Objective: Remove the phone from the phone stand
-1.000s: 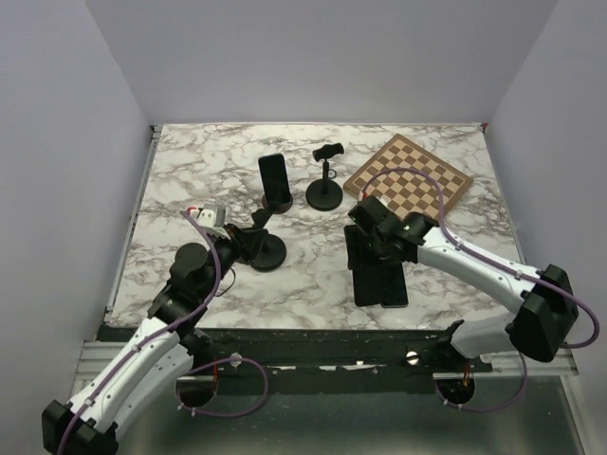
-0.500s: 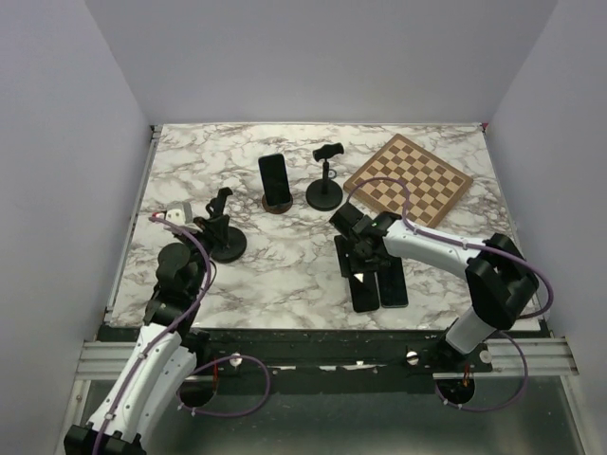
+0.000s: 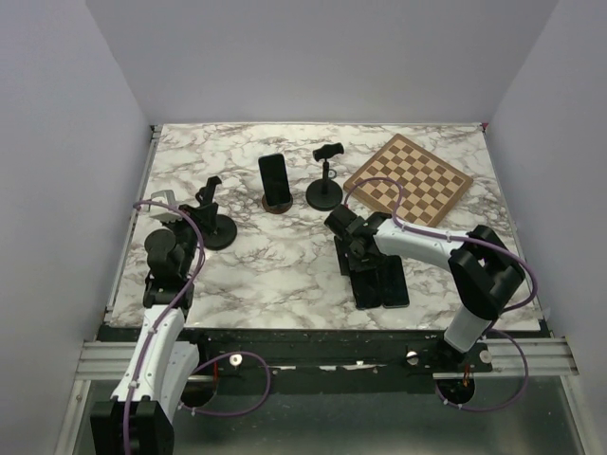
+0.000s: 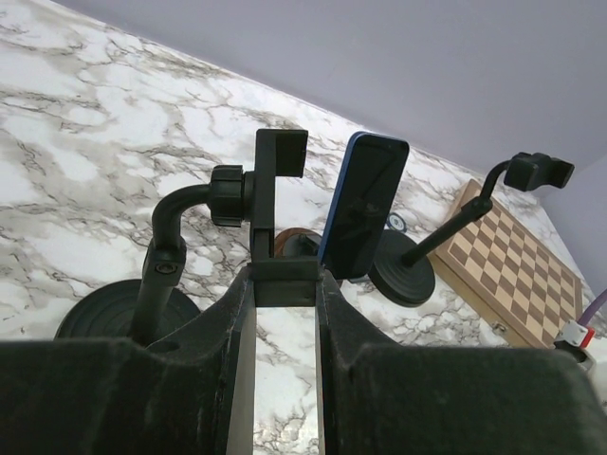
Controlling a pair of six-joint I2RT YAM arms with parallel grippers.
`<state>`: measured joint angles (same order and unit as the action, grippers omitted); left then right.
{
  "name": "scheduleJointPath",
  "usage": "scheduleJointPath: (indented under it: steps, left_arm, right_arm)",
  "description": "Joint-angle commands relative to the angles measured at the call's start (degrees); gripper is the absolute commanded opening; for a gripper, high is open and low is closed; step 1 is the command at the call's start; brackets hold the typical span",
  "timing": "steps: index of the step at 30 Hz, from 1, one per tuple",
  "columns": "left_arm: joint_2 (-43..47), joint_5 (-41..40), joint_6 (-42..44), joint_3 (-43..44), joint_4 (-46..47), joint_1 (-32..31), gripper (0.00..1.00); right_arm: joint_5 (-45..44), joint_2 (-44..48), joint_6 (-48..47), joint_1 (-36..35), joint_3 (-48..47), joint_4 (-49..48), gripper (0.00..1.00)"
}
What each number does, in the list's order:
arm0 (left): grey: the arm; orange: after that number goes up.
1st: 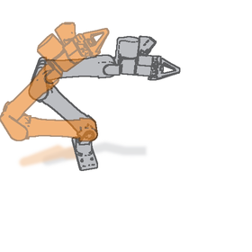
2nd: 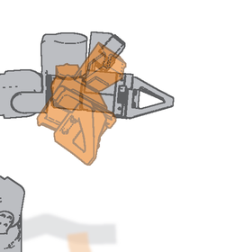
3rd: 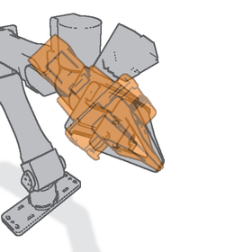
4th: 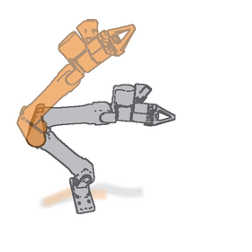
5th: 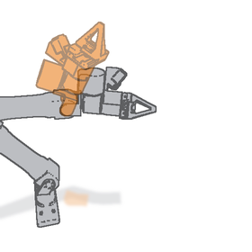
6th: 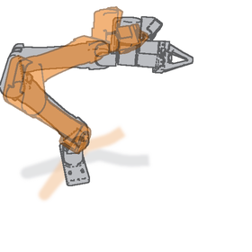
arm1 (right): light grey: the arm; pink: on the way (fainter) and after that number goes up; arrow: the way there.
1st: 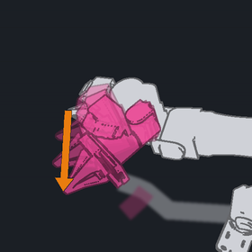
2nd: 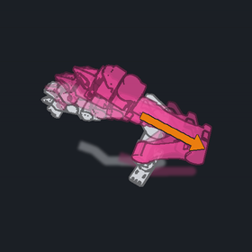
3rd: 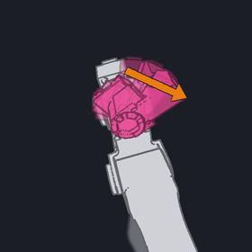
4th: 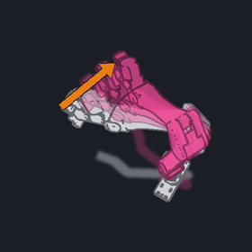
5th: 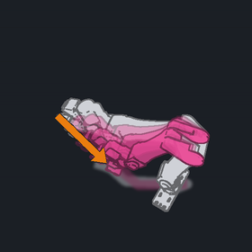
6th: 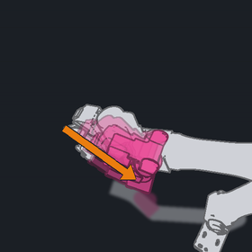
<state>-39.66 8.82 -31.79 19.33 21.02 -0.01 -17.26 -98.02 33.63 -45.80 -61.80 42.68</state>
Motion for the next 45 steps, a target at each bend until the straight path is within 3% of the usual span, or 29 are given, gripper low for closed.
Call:
scheduleJointPath:
  steps: [1, 8, 14, 20, 26, 30, 36, 41, 45]
  left_arm:
    - [-0.2, 2.2, -2.3, 4.1, -4.0, 1.0, 0.02]
    - [0.7, 1.1, -1.9, 6.6, -11.6, 1.1, 0.29]
    - [1.8, 0.9, -2.2, 6.8, -12.8, 1.1, 0.43]
    - [2.0, 1.2, -2.4, 7.8, -13.9, 1.1, 0.57]
    - [3.3, 2.1, -2.1, 9.1, -16.0, 1.0, 0.64]
    - [4.8, 4.2, -0.3, 12.1, -20.0, 1.1, 0.66]
    - [7.4, 5.5, 4.1, 17.7, -28.1, 1.0, 0.67]
    - [9.4, 5.8, 6.9, 22.7, -33.2, 0.9, 0.69]
    - [9.4, 9.4, 5.0, 25.4, -34.6, 0.8, 0.77]
  right_arm:
    - [-0.3, -1.9, 1.2, -0.3, -1.9, -3.2, 0.31]
    - [-1.1, -1.0, -0.6, -0.2, -0.3, -4.7, 0.52]
    - [-1.8, -1.1, -2.0, -0.3, 0.1, -4.9, 0.66]
    - [-2.7, -0.5, -2.4, -0.3, 0.5, -4.3, 0.74]
    - [-2.5, 0.1, -3.0, -0.3, 0.5, -3.8, 0.8]
    - [-2.9, 2.4, -4.1, -0.3, 1.5, -4.7, 0.89]
    - [-2.4, 3.2, -5.1, -0.3, 1.0, -4.6, 0.91]
    - [-0.7, 11.8, -6.9, -0.3, 1.7, -7.5, 0.91]
    - [-0.3, 20.7, -7.4, -0.3, 3.4, -10.9, 0.91]
